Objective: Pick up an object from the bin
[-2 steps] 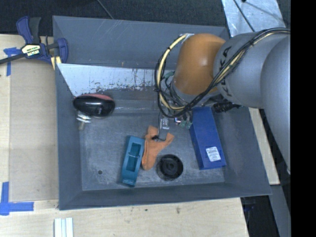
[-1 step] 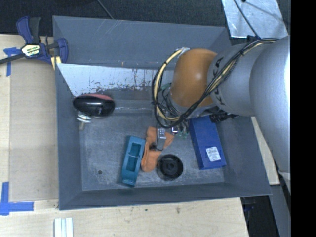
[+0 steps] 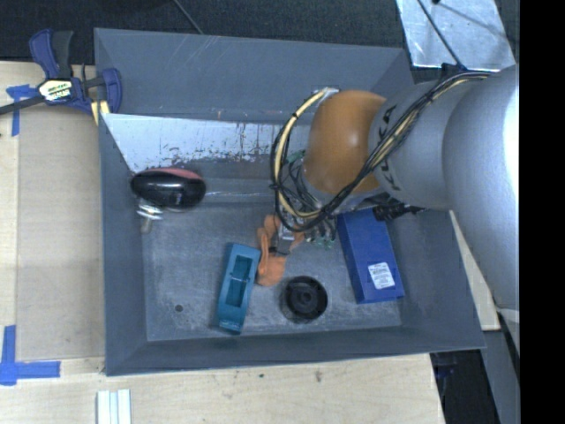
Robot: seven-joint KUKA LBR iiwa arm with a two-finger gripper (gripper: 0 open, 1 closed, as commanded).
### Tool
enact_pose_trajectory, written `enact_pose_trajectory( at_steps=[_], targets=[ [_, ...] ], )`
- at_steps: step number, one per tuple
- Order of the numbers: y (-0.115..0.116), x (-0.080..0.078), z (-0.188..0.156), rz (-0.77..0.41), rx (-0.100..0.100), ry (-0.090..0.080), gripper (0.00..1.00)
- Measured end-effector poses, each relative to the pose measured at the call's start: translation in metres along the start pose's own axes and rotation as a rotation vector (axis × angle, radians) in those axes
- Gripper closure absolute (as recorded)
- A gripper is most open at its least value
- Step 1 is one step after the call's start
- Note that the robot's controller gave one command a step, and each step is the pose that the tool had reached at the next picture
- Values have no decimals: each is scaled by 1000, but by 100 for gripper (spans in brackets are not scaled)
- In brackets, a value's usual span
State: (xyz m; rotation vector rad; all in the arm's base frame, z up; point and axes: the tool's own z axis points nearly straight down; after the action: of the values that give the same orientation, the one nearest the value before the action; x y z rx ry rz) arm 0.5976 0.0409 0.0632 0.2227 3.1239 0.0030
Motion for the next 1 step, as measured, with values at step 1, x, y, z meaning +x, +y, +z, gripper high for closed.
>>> enact_pose_trajectory(
  at_steps=[1],
  targets=[
    [0,0,0,0,0,0,100]
  ],
)
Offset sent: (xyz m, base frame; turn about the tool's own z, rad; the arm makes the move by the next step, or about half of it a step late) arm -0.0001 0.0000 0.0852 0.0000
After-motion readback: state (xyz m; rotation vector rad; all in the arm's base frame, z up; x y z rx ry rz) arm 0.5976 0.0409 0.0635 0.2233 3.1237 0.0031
